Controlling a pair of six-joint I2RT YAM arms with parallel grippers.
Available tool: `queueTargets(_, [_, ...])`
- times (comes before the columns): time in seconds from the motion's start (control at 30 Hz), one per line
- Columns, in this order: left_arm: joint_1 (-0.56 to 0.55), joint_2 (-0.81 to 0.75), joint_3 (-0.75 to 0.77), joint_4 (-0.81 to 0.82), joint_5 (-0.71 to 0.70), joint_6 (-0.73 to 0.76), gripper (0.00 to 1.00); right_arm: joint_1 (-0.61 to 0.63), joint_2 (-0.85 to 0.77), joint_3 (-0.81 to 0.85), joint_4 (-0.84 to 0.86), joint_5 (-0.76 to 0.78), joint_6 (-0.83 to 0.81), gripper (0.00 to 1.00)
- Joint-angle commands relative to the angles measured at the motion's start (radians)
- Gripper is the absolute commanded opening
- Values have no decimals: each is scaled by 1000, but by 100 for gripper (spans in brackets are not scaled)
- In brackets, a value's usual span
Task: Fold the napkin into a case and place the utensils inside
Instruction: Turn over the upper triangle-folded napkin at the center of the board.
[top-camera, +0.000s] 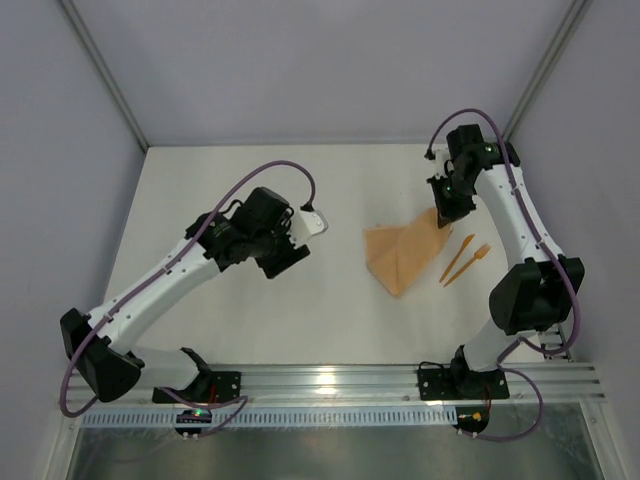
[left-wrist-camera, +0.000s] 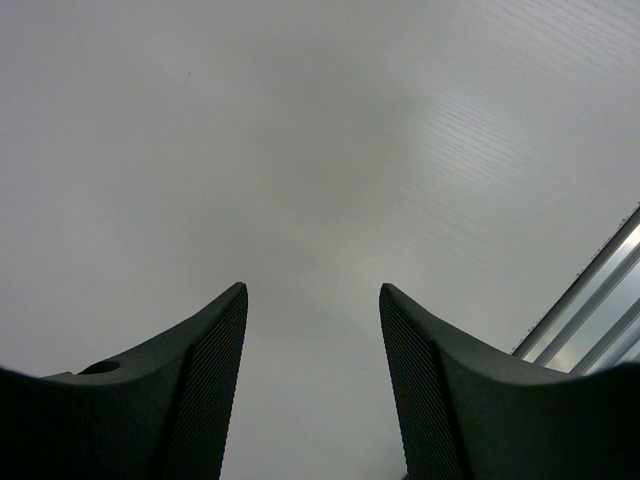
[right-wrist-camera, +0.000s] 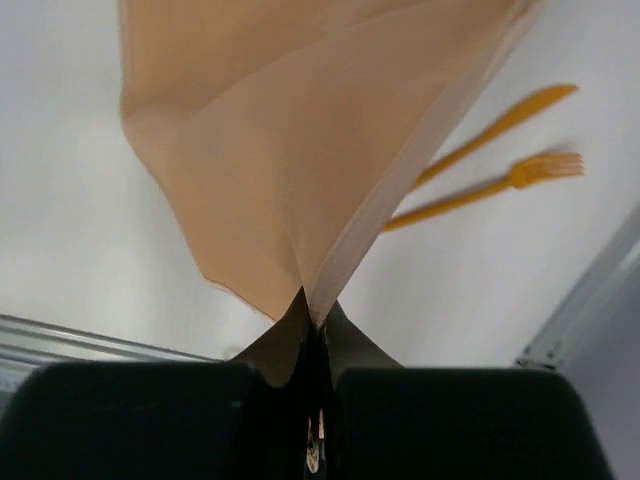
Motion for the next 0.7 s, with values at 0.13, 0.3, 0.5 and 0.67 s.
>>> queueTargets(0.13, [13,-77,23,-25,-69,-11,57,-76,1,81,-116,530,-129,3])
queueTargets(0.3, [50,-118,-16,-9,-99,-8,57,-76,4,258,-123,652,-224,3])
queueTargets(0.5, [95,-157,-25,-2,-109,9,57,-68,-2,293,-61,718,-309,3])
queueTargets(0.67, [110,-167,-23,21,-118,16,57,77,55,26,60,794,-239,3])
